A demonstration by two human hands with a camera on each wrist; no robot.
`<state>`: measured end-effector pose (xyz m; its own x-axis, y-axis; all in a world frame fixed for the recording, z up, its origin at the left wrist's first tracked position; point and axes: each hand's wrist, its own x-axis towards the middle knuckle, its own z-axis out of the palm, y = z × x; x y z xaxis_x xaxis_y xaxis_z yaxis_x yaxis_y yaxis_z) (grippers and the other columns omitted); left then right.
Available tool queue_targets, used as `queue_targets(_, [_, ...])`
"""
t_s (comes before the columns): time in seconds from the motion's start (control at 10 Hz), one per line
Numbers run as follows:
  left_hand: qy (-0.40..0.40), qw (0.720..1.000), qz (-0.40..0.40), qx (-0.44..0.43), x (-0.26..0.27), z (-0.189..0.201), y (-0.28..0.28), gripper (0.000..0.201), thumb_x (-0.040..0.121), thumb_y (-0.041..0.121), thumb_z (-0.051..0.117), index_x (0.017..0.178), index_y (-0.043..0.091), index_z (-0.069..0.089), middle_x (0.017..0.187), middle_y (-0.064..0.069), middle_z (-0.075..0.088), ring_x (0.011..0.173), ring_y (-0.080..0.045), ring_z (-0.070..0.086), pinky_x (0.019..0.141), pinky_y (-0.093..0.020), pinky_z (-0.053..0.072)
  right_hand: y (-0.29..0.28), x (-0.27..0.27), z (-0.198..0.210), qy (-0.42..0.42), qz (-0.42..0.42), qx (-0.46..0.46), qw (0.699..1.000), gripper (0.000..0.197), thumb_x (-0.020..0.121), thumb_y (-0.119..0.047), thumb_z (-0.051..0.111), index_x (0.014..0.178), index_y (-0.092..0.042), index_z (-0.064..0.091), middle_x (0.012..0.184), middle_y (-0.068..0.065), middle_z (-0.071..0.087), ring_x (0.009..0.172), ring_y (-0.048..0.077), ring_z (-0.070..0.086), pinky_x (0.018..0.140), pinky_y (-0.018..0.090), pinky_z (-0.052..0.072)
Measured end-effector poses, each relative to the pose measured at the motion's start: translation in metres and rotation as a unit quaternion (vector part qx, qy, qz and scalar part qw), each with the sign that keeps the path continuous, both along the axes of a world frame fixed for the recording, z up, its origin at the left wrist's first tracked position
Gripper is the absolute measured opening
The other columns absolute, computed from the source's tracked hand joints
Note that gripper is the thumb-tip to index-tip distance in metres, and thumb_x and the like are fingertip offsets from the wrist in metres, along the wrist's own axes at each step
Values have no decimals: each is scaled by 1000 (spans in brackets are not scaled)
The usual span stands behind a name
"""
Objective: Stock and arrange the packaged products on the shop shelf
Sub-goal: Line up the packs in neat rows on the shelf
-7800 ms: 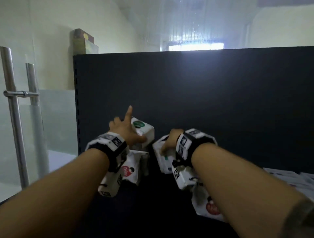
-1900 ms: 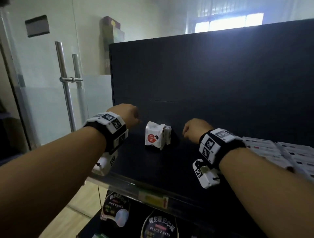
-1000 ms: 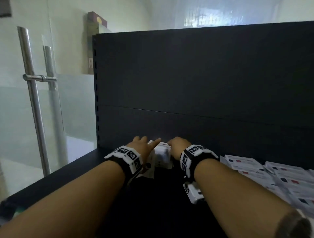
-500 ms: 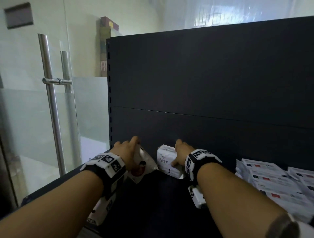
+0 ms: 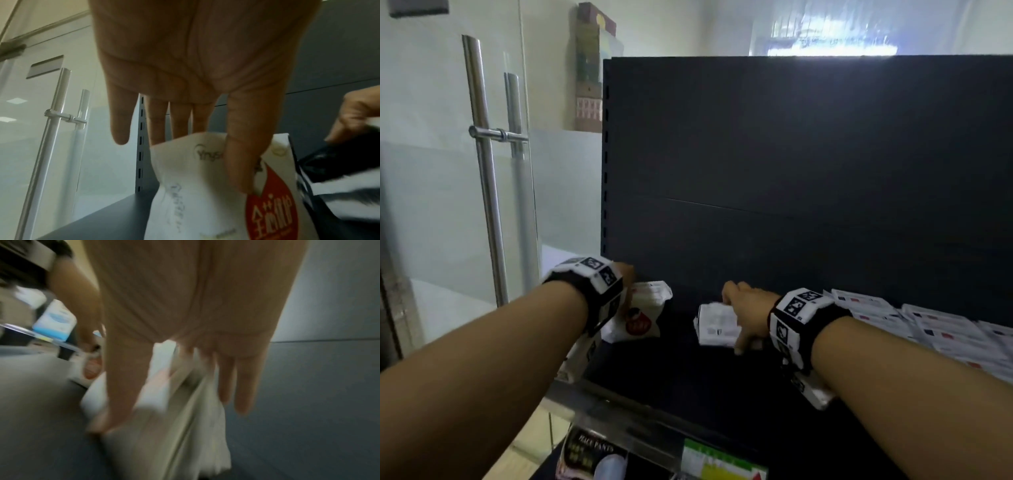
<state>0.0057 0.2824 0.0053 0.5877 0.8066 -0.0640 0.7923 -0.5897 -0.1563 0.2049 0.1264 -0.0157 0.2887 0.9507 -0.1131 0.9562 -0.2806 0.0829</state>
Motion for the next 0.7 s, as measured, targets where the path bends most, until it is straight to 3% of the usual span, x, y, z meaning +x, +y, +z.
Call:
queue_targets(0.1, [-14,999,-29,-1,13,-9,11,56,78,28,75,130,20,54,126,-2,59,114,-19,58,83,-24,43,-16,-6,12,95,4,-13,995,57,66,-42,84,98,-24,42,96,-5,50,90,17,53,74,31,46])
queue_targets(0.2, [-4,999,-44,-11,12,-7,15,51,78,34,72,126,33,55,124,3,59,111,-21,59,85,-28,47,-26,-2,23,155,-25,-9,988,49,69,-43,83,100,-21,52,97,-7,56,90,12,52,75,28,45])
queue_targets(0.3, [-25,998,-62,1,9,-11,13,57,72,39,73,125,37,55,125,5,58,112,-21,58,83,-27,45,-35,-4,25,154,-64,-14,986,81,62,-47,86,127,-25,44,122,-1,53,108,16,55,94,35,50])
queue_targets(0.4, [-42,997,-62,16,4,-17,13,59,68,43,72,124,41,53,124,6,59,111,-21,59,76,-25,40,-37,-19,28,85,-69,-41,993,103,64,-53,82,146,-18,31,141,6,35,126,27,45,104,43,44])
queue_targets(0.5, [-45,997,-57,21,3,-17,9,60,60,51,67,119,44,55,117,9,62,104,-21,62,74,-26,43,-38,-29,33,67,-82,-53,993,88,63,-55,82,134,-17,47,135,7,39,117,27,51,99,42,48])
queue_targets(0.6, [-36,998,-58,13,1,-15,7,56,67,49,67,121,42,54,120,9,62,105,-20,61,76,-26,44,-41,-34,31,90,-96,-38,991,94,57,-54,85,133,-20,40,130,3,42,115,27,53,96,44,49])
queue_targets(0.7, [-49,997,-61,4,0,-15,5,58,66,54,69,121,42,54,120,8,62,106,-20,61,76,-25,43,-47,-33,26,163,-98,-17,982,93,54,-49,88,125,-20,36,118,2,58,104,23,60,90,44,53])
